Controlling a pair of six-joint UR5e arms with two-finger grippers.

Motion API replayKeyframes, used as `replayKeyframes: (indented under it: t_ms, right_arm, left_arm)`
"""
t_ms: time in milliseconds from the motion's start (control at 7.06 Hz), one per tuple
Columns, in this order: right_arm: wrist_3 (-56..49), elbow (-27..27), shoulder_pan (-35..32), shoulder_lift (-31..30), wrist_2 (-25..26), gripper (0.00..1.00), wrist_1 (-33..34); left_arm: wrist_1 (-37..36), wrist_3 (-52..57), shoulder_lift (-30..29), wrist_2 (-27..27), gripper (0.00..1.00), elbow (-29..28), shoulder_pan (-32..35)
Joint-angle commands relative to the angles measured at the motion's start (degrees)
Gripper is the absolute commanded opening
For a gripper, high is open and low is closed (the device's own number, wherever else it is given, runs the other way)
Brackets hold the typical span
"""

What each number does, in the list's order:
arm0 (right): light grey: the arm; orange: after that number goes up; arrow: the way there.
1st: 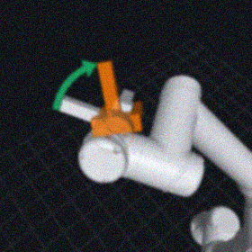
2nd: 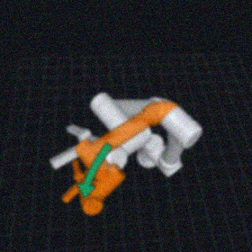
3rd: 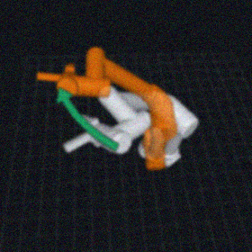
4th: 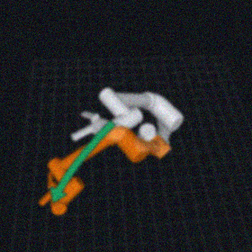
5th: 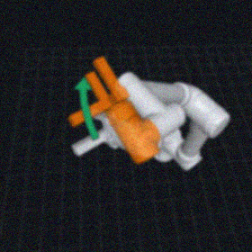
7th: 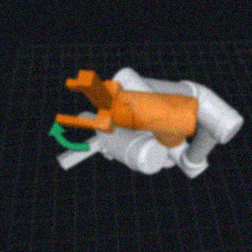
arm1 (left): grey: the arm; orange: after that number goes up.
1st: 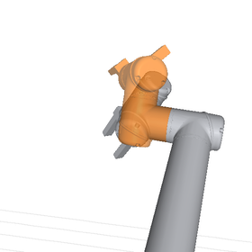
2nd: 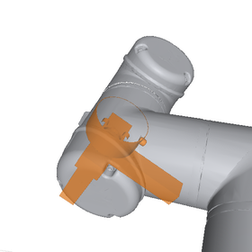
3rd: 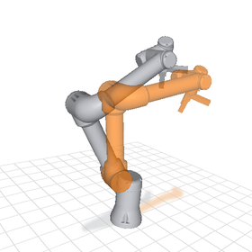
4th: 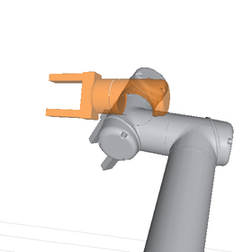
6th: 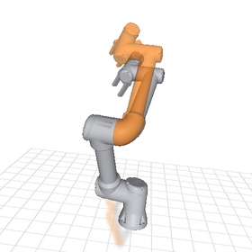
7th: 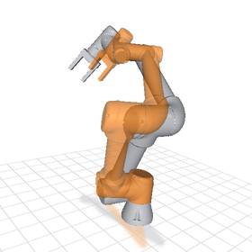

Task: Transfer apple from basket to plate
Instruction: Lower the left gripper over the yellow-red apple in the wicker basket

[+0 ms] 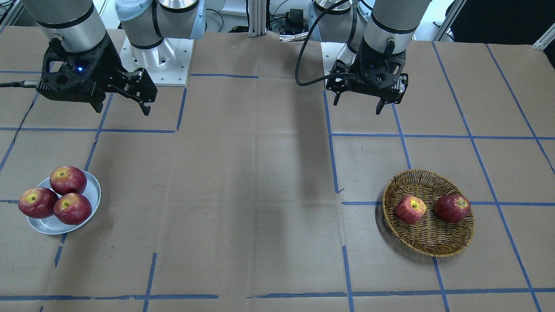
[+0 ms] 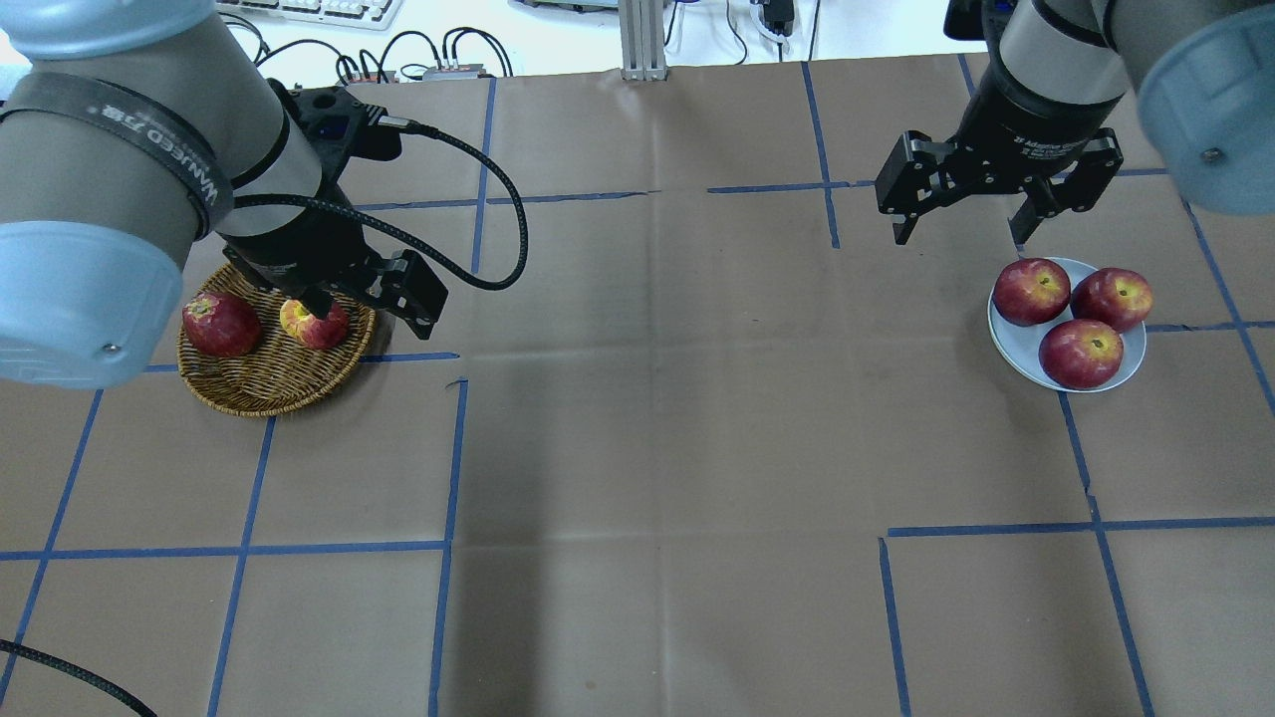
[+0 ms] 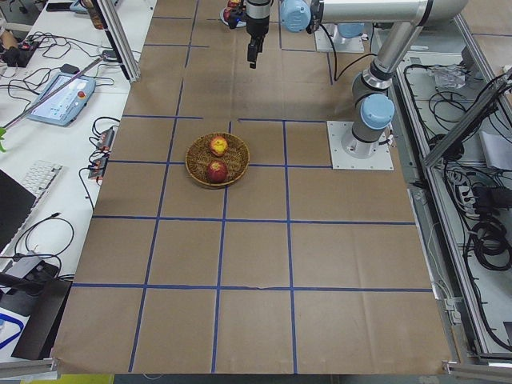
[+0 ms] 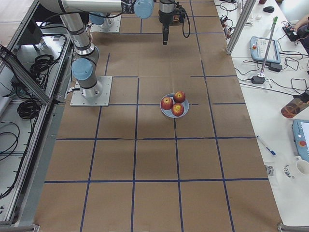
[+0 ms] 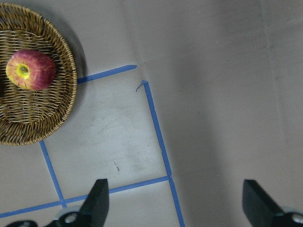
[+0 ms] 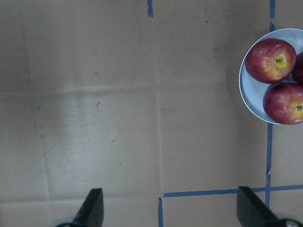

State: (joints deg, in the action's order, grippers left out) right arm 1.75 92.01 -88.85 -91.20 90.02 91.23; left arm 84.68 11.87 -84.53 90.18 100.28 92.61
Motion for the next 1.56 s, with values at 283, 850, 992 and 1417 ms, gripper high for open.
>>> replayKeyframes:
  t_ms: [283,850,992,1417]
  right_arm:
    - [-0.08,0.01,-0.01,0.06,-0.02,1.00,0.00]
    - [-0.08,0.01,-0.01,0.06,-0.02,1.00,0.00]
    - [-0.08,0.01,-0.01,0.06,0.07,1.00,-0.09]
    - [-0.08,0.01,-0.01,0.06,-0.02,1.00,0.00]
  left_arm:
    - [-0.38,11.33,0.86,-0.09,0.94,4.46,-6.08]
    - [-23.44,36.41,-9.90,0.00,0.98,13.61,-17.01]
    - [-26.03,39.34,-14.12,-0.09,0.98,12.93,-20.15]
    - [-28.34,49.99,-20.48,-0.09,0.98,9.34,-22.47]
